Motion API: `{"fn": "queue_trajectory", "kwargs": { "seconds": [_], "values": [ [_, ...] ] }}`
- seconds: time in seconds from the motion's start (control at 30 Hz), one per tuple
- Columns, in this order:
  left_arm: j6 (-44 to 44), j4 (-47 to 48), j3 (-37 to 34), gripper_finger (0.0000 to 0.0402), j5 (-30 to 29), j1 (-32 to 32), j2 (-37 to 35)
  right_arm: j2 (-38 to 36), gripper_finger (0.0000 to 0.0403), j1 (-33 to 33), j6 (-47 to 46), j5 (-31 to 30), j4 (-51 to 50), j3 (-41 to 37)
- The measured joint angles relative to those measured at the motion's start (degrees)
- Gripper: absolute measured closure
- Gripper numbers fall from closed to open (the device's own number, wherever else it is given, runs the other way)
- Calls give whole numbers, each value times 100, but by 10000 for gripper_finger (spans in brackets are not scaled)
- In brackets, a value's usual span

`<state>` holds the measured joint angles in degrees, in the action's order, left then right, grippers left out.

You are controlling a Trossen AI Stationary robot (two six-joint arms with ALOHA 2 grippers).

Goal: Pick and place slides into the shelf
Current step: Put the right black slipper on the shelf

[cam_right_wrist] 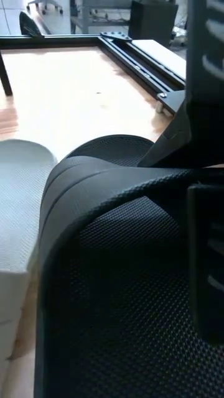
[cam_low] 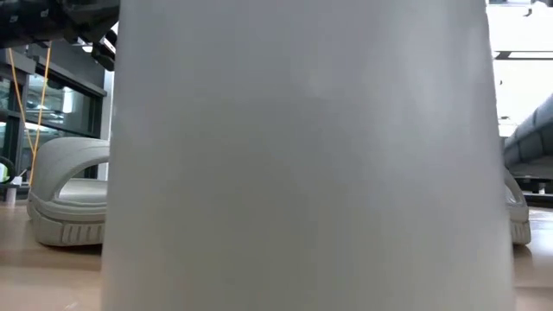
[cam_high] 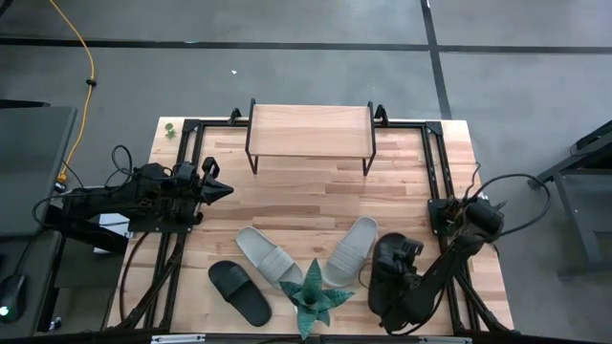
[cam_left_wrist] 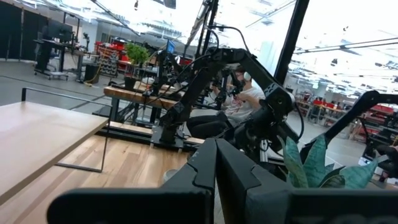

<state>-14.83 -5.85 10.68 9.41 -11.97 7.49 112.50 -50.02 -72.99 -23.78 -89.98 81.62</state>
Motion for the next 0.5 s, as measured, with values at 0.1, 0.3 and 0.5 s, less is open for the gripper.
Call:
{"fn": "queue_trajectory", "kwargs": {
  "seconds": [0.1,0.3,0.5],
  "values": [
    [0,0,0,401,0,0,-1,-75,403,87,250,-62,-2,0],
    [0,0,0,401,0,-1,0,-76,403,382,740,-381,-2,0],
    [-2,3,0,401,0,0,0,-211,403,610,1024,-815,-2,-2]
  ]
}}
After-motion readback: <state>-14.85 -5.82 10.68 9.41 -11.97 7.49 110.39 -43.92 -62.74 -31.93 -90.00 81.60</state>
